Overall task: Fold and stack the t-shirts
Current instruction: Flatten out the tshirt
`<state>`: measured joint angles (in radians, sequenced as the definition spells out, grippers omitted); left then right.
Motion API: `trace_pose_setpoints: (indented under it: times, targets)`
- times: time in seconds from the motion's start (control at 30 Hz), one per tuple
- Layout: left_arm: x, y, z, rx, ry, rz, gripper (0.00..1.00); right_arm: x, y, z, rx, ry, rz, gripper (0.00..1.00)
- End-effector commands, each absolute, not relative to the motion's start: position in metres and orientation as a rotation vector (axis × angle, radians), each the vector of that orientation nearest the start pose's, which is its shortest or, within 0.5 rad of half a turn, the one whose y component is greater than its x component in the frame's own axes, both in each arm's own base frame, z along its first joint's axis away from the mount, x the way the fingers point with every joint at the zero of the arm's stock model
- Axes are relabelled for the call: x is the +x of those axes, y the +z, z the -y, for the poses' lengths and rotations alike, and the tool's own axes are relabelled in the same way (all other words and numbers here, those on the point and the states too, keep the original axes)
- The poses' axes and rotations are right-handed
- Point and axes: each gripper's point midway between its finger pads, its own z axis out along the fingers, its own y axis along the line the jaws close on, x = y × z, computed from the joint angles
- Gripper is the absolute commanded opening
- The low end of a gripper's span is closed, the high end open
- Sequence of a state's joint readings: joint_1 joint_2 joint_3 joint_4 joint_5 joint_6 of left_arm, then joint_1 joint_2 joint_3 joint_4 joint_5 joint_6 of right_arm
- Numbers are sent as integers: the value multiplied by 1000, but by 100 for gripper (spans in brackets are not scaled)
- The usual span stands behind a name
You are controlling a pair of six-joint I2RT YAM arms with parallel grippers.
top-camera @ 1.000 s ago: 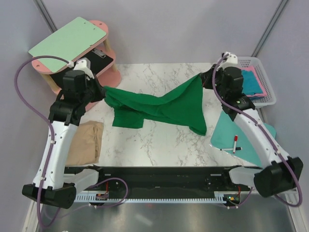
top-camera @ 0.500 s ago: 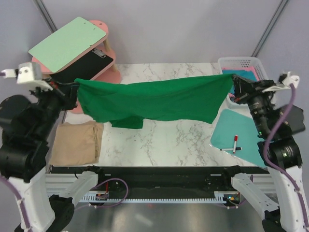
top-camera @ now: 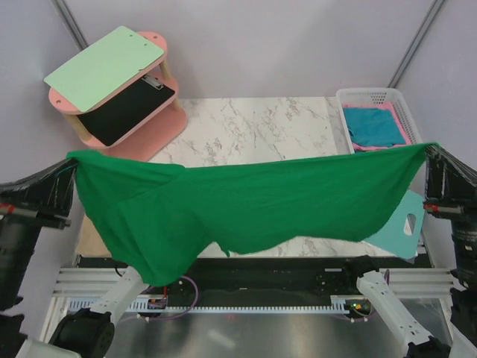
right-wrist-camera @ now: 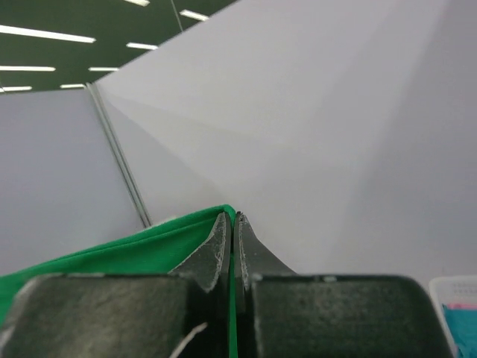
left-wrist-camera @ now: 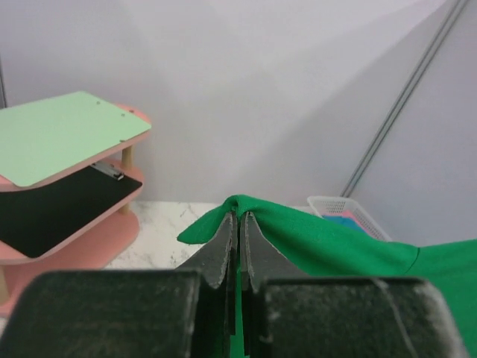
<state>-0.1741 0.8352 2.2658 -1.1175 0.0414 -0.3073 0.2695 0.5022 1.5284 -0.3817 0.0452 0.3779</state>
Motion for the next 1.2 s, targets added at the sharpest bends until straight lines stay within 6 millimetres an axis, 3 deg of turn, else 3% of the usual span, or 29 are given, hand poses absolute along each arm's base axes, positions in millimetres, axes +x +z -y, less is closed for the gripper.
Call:
trace_pose_setpoints:
  times: [0.0, 0.03, 0.07, 0.1, 0.13, 0.17, 0.2, 0.23, 0.27, 0.3, 0.37, 0.4, 0.43, 0.5, 0.53, 0.57, 0.6, 0.63, 0.7, 0.73, 0.77, 0.83, 0.87, 0.93, 1.17]
  targets:
    - [167, 554, 40, -69, -343, -1548, 2, 170, 539, -44, 146, 489, -1213, 0]
    - [182, 548, 38, -84, -318, -1574, 2, 182, 530, -45, 150, 475, -1239, 0]
    - [198, 546, 40, -79, -308, -1585, 2, 204, 507, -50, 154, 452, -1305, 0]
    - [227, 526, 44, -85, -292, -1659, 2, 216, 495, -51, 162, 440, -1332, 0]
    - [243, 517, 47, -82, -285, -1685, 2, 228, 488, -52, 176, 428, -1335, 0]
    - [263, 498, 50, -82, -275, -1745, 2, 250, 458, -56, 180, 403, -1407, 0]
    - [279, 493, 53, -81, -273, -1750, 2, 261, 445, -58, 186, 394, -1431, 0]
    - [304, 475, 58, -75, -271, -1807, 2, 278, 435, -61, 195, 383, -1443, 0]
    - [321, 454, 61, -74, -263, -1859, 2, 293, 406, -64, 195, 362, -1500, 0]
    - [336, 448, 64, -69, -264, -1861, 2, 304, 401, -67, 202, 367, -1491, 0]
    - [376, 405, 70, -64, -240, -1967, 2, 332, 356, -73, 213, 338, -1578, 0]
    - [392, 391, 72, -68, -227, -1994, 2, 343, 352, -75, 228, 342, -1566, 0]
    - [413, 363, 74, -74, -209, -2057, 2, 358, 318, -78, 233, 318, -1638, 0]
    - [436, 332, 77, -75, -193, -2125, 2, 381, 304, -78, 266, 293, -1627, 0]
    - [447, 321, 78, -79, -185, -2143, 2, 399, 269, -81, 272, 260, -1703, 0]
    - [469, 291, 82, -83, -171, -2205, 2, 411, 257, -79, 291, 236, -1725, 0]
    - [479, 280, 82, -89, -159, -2227, 2, 424, 246, -78, 307, 222, -1741, 0]
    - [489, 266, 82, -95, -146, -2255, 2, 445, 218, -78, 325, 204, -1803, 0]
    - [515, 242, 83, -119, -112, -2291, 2, 467, 199, -79, 332, 201, -1842, 0]
    - [521, 237, 84, -124, -111, -2304, 2, 488, 184, -76, 348, 183, -1870, 0]
    - [537, 232, 86, -126, -114, -2299, 2, 498, 179, -76, 356, 182, -1883, 0]
    - [548, 234, 87, -123, -113, -2290, 2, 525, 169, -71, 375, 190, -1897, 0]
    - [555, 246, 88, -120, -116, -2259, 2, 532, 166, -70, 380, 195, -1906, 0]
    - [564, 243, 86, -134, -112, -2256, 2, 549, 167, -67, 386, 212, -1900, 0]
    - [569, 273, 68, -195, -178, -2186, 2, 558, 189, -60, 384, 199, -1854, 0]
